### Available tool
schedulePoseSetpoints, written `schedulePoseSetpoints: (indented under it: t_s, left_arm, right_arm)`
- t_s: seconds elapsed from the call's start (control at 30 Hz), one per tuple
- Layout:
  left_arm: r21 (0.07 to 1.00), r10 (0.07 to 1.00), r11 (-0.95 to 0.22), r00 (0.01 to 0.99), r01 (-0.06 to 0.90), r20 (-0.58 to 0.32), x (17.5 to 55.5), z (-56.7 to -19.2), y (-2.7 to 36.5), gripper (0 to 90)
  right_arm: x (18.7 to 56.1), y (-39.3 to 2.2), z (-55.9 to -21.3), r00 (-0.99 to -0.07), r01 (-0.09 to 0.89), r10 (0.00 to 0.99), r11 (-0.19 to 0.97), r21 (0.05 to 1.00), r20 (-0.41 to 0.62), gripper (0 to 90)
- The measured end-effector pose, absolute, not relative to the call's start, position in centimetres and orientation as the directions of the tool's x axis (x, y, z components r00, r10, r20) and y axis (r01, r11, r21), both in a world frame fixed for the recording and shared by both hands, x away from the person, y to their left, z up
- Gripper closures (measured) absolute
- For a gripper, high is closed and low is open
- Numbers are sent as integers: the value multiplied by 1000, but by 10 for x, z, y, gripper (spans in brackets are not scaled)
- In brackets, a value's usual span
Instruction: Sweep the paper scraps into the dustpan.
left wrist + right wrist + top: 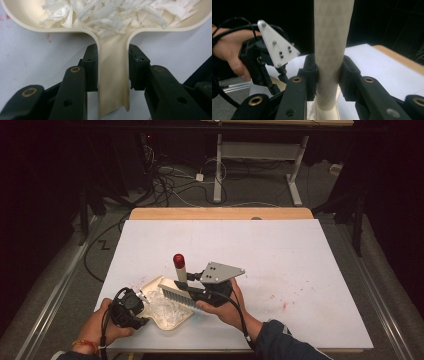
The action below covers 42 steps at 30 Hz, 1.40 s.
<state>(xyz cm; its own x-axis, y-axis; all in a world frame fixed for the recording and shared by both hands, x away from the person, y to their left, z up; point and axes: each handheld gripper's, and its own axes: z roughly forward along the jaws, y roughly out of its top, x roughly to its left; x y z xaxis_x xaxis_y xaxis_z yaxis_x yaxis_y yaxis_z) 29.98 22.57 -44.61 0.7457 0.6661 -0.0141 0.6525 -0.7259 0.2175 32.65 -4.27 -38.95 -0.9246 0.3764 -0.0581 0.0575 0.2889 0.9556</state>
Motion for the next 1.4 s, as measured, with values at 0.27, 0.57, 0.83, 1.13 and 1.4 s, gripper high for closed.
schedulePoseSetpoints:
  t_s: [0.27, 0.57, 0.83, 1.13, 1.4]
  left_arm:
    - [214, 667, -725, 745, 655, -19, 300, -448, 226, 633]
    - [209, 661, -732, 750, 649, -13, 298, -447, 225, 633]
    - [199, 650, -743, 760, 639, -12, 295, -447, 222, 633]
    - [188, 634, -759, 773, 624, -5, 294, -447, 216, 633]
    - [187, 628, -765, 778, 617, 1, 295, -448, 213, 633]
  right_arm:
    - [330, -65, -377, -910, 56, 410, 279, 959, -66, 714]
    - [326, -101, -368, -900, 64, 428, 305, 950, -77, 714]
    - [310, -156, -361, -915, 80, 396, 350, 933, -70, 714]
    - [298, -176, -381, -930, 147, 367, 442, 885, -29, 714]
    - [314, -142, -392, -929, 130, 368, 417, 899, -36, 715]
